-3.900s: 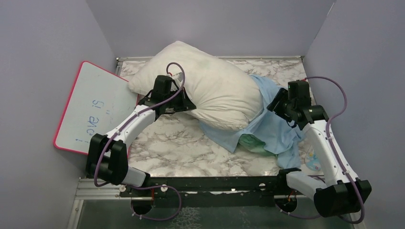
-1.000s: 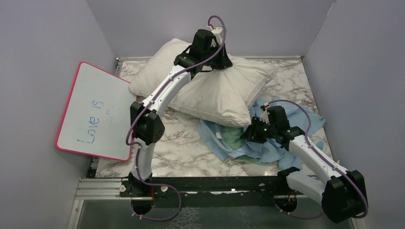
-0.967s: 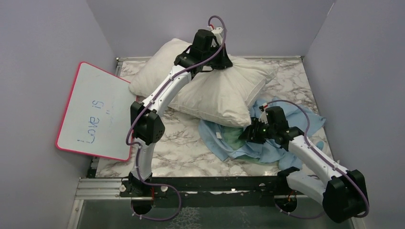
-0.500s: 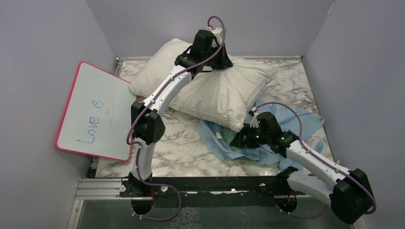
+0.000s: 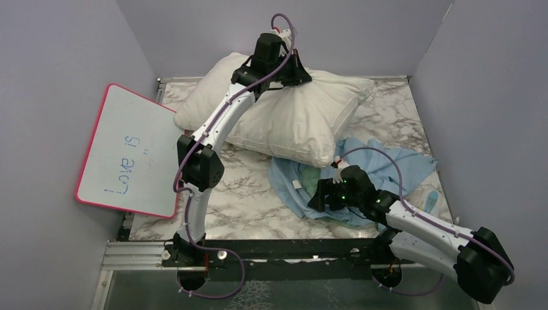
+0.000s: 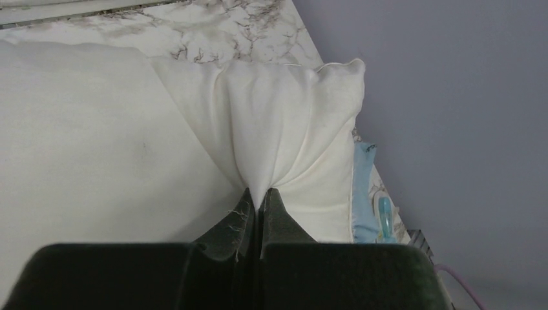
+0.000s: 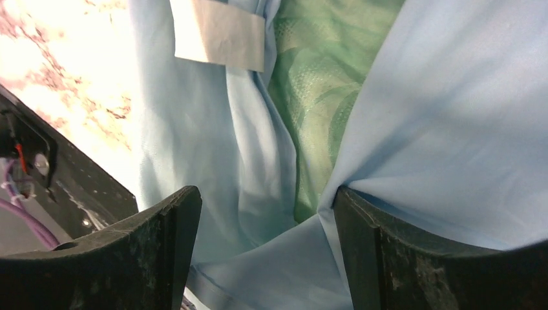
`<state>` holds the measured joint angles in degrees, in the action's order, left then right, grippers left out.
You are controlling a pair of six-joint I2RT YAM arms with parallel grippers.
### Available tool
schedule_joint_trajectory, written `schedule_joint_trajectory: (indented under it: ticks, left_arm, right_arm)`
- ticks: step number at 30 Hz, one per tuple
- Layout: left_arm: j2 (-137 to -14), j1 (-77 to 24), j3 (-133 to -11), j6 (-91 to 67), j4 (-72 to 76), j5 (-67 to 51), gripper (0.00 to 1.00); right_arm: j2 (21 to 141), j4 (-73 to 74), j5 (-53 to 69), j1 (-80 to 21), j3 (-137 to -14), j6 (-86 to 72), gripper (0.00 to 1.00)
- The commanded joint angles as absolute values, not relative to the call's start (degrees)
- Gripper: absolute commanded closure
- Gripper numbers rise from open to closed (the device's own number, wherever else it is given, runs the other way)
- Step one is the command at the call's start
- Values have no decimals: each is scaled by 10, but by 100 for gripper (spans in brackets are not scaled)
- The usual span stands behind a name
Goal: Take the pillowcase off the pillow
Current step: Remove the pillow from the pillowcase, then adjust the pillowcase at the center of the board.
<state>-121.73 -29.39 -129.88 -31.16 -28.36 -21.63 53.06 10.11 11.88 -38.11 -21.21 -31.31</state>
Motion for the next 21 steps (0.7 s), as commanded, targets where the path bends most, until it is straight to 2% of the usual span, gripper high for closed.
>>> schedule_joint_trajectory:
  ticks: [1, 6, 13, 15, 17, 21]
  left_arm:
    - [-1230, -278, -1357, -337, -211, -227, 100]
    - [-1235, -277, -1354, -333, -211, -225, 100]
    - [-1237, -276, -1353, -334, -212, -221, 100]
    - [-1237, -275, -1353, -334, -212, -220, 100]
    - [-1235, -274, -1348, -334, -212, -220, 100]
    - [-1229, -273, -1337, -331, -211, -220, 100]
  right_arm:
    - [526, 48, 38, -433, -199, -286, 20]
    - [566, 15, 7, -475, -212, -257, 19]
    - [695, 71, -198, -559, -279, -280, 26]
    - [718, 86, -273, -595, -290, -304, 33]
    - [736, 125, -349, -621, -304, -361, 46]
    - [744, 229, -427, -627, -330, -486, 60]
